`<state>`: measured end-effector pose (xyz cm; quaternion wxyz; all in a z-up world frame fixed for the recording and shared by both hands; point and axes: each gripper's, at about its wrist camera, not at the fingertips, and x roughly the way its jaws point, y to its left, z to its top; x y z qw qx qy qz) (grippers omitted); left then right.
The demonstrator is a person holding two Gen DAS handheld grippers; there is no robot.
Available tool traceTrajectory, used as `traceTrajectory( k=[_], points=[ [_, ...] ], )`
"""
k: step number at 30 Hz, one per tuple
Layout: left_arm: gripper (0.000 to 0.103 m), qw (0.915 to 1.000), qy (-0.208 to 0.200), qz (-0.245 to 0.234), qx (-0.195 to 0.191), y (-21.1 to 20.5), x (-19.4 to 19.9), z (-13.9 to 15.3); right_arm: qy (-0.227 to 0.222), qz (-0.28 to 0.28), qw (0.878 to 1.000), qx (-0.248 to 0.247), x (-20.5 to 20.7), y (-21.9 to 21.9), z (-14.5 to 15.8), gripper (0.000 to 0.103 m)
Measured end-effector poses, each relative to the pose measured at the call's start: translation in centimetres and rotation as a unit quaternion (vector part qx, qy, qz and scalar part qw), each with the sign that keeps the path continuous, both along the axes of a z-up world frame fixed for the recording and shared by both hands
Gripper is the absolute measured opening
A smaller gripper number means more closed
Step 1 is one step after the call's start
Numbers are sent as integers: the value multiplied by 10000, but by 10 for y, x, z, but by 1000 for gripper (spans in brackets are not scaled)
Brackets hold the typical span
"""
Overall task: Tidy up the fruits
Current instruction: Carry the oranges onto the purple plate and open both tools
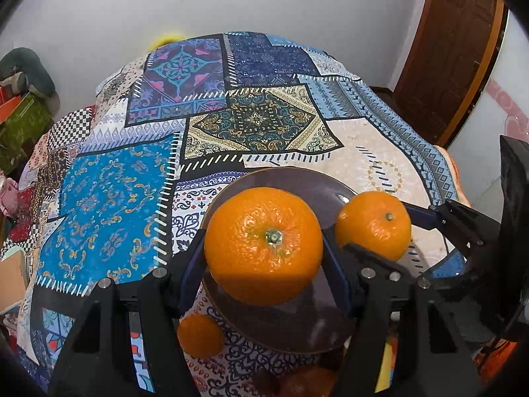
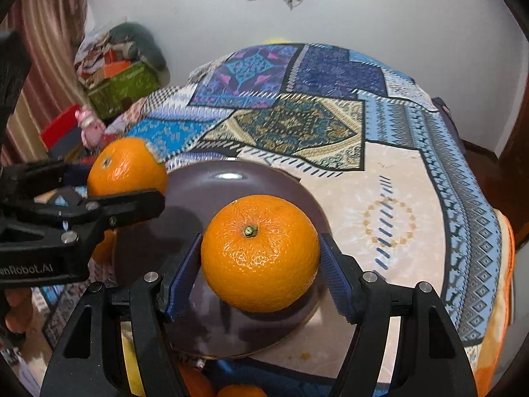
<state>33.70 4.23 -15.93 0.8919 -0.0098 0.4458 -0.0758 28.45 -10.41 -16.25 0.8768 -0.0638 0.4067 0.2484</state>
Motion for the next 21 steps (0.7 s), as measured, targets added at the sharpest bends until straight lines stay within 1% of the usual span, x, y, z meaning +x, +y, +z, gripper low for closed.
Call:
traceTrajectory(
  k=[2, 7, 11, 15, 19, 21],
  points=[
    [65, 10000, 43, -43, -59, 0, 3, -3, 32, 68, 9999, -88, 1, 2, -3, 67],
    [65, 9995, 222, -156, -134, -4, 9, -15, 148, 126, 9998, -85, 7, 5, -10, 67],
    [65, 9994, 290, -195, -23, -9, 13, -22, 149, 299, 9994, -100, 8, 12, -11, 67],
    [65, 9991, 371, -185, 18, -9, 17, -27, 105, 374, 9990, -230, 8, 19, -13, 67],
    [65, 9982, 537, -106, -231, -1, 22, -30, 97, 415, 9988, -255, 10, 19, -14, 67],
    [65, 9979, 602, -42, -251, 0, 24, -32, 108, 431, 9986, -271, 10, 19, -14, 68]
  ],
)
